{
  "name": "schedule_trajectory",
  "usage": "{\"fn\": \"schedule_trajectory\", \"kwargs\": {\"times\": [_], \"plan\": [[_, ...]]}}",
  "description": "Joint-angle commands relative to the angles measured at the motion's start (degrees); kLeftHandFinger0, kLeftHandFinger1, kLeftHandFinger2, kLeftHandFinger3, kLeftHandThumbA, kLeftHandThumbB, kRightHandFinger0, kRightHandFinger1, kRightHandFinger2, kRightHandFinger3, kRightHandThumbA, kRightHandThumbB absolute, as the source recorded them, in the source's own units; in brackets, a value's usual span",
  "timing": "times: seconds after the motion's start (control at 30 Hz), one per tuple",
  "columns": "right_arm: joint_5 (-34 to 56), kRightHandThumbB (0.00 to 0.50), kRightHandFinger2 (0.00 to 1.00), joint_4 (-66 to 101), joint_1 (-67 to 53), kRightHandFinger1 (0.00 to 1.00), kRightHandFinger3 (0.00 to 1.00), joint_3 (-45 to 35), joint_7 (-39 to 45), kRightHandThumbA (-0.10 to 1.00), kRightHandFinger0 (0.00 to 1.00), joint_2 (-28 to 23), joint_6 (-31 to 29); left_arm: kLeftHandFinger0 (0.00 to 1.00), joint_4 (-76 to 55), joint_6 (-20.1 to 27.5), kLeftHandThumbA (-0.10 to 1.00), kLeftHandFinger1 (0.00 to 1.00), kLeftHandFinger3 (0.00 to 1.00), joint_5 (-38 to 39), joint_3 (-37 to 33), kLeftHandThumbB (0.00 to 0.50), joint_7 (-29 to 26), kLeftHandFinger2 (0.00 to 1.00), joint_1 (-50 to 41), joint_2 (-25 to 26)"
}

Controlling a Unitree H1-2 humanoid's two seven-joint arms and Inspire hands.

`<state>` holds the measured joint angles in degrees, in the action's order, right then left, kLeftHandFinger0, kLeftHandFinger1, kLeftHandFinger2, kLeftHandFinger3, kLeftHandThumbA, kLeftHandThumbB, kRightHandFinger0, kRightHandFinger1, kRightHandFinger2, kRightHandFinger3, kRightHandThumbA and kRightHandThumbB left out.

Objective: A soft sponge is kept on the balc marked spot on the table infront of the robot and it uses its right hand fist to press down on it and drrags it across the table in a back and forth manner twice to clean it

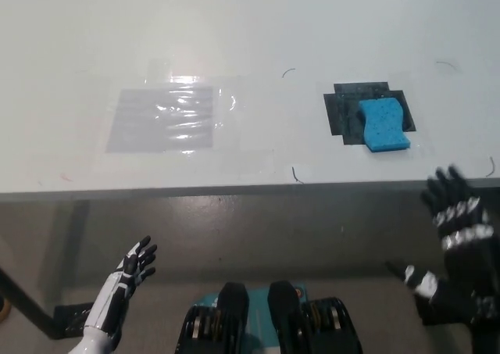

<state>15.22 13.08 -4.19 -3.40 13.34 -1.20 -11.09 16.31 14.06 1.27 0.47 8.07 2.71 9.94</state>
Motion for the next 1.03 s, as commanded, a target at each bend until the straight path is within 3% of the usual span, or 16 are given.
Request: {"fn": "schedule_trajectory", "kwargs": {"times": [0.0,0.07,0.27,0.37,1.0], "plan": [[-3.7,0.359,1.00,-6.9,1.4,1.00,1.00,1.8,0.0,1.00,1.00,1.1,-7.2,1.00,-1.2,1.4,1.00,1.00,1.00,-0.4,-0.6,0.478,1.3,1.00,1.3,1.5],[-2.5,0.331,1.00,-14.5,3.1,1.00,1.00,1.7,1.0,1.00,1.00,0.6,-9.7,1.00,-1.1,1.7,1.00,1.00,1.00,-0.4,-0.6,0.469,1.1,1.00,1.2,1.3],[-0.6,0.230,1.00,-22.8,7.0,1.00,1.00,1.0,1.0,1.00,1.00,-0.2,-8.1,1.00,-0.9,2.0,1.00,1.00,1.00,-0.4,-0.3,0.482,0.7,1.00,1.5,1.3],[-0.8,0.247,1.00,-23.9,7.7,1.00,1.00,0.1,0.0,1.00,1.00,-0.4,-8.6,1.00,-1.3,1.9,1.00,1.00,1.00,-1.0,-0.5,0.479,0.3,1.00,1.3,1.0],[-2.7,0.204,1.00,-22.5,6.5,1.00,1.00,1.1,-0.1,1.00,1.00,-1.5,-7.0,1.00,-1.6,2.1,1.00,1.00,1.00,-1.4,-0.8,0.477,0.1,1.00,-0.9,0.4]]}}
